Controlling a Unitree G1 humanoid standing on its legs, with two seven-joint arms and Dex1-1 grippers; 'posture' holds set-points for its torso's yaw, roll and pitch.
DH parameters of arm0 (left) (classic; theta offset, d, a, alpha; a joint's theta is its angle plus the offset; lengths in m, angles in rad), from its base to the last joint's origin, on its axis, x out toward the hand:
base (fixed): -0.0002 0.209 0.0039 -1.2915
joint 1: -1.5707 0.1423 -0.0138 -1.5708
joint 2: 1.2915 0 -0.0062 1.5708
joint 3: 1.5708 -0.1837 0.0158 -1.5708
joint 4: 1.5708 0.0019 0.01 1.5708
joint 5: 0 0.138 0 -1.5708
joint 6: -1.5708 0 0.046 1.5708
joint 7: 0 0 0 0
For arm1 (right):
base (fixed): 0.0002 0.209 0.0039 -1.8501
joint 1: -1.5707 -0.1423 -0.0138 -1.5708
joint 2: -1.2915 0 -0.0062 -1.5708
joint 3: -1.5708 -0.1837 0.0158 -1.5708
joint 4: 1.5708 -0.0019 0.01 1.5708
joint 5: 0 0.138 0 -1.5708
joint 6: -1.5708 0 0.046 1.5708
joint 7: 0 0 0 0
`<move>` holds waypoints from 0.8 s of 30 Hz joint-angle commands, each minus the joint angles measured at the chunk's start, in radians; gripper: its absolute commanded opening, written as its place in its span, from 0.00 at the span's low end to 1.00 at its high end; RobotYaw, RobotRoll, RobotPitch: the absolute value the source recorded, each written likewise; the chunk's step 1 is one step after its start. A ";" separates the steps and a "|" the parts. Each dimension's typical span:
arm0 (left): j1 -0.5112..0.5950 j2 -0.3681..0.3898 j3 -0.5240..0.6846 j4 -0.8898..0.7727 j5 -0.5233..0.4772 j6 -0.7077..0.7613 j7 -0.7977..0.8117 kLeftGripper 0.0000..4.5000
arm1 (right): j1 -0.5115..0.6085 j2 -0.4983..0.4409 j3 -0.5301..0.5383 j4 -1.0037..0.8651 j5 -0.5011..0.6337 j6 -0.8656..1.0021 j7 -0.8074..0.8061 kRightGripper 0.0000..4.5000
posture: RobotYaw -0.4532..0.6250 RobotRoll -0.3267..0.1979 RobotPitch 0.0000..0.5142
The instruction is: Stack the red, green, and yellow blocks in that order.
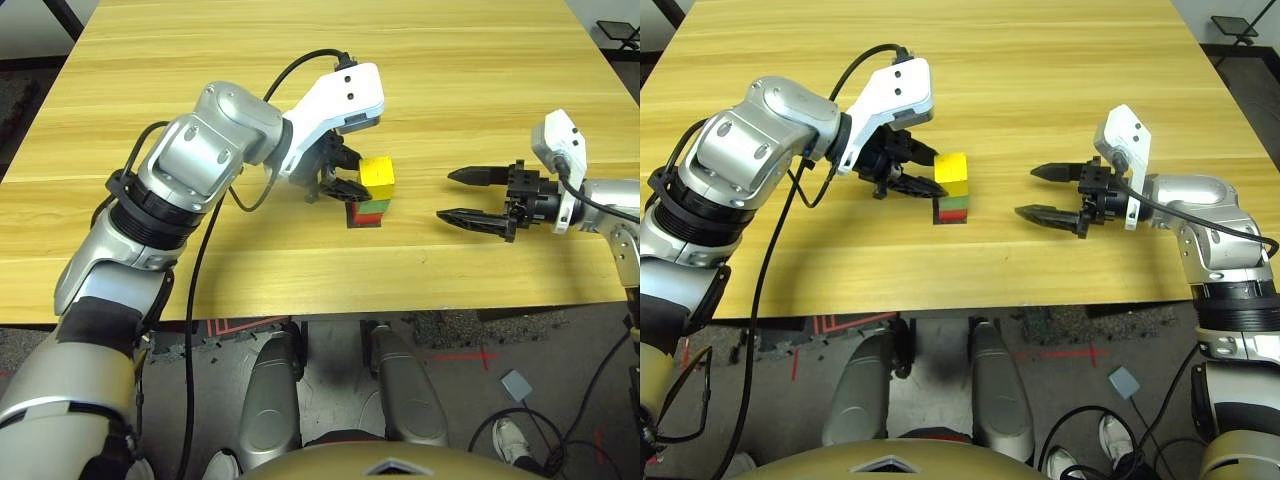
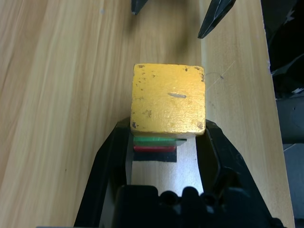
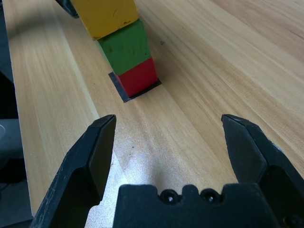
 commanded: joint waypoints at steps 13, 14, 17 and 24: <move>-0.004 0.217 0.169 -0.081 -0.101 0.125 -0.088 0.99 | -0.052 -0.049 -0.058 0.065 0.046 0.008 0.064 1.00 | 0.40 0.68 0.48; 0.015 0.262 0.193 -0.103 -0.122 0.156 -0.099 0.99 | -0.056 -0.056 -0.064 0.079 0.044 0.011 0.062 1.00 | 0.41 0.67 0.48; 0.104 0.328 0.316 -0.126 -0.153 0.250 -0.020 0.99 | -0.081 -0.049 -0.100 0.180 0.006 -0.022 -0.030 1.00 | 0.43 0.64 0.46; 0.407 0.064 0.700 -0.059 -0.029 -0.034 0.545 0.99 | -0.125 0.038 -0.252 0.482 -0.071 -0.237 -0.388 1.00 | 0.45 0.58 0.46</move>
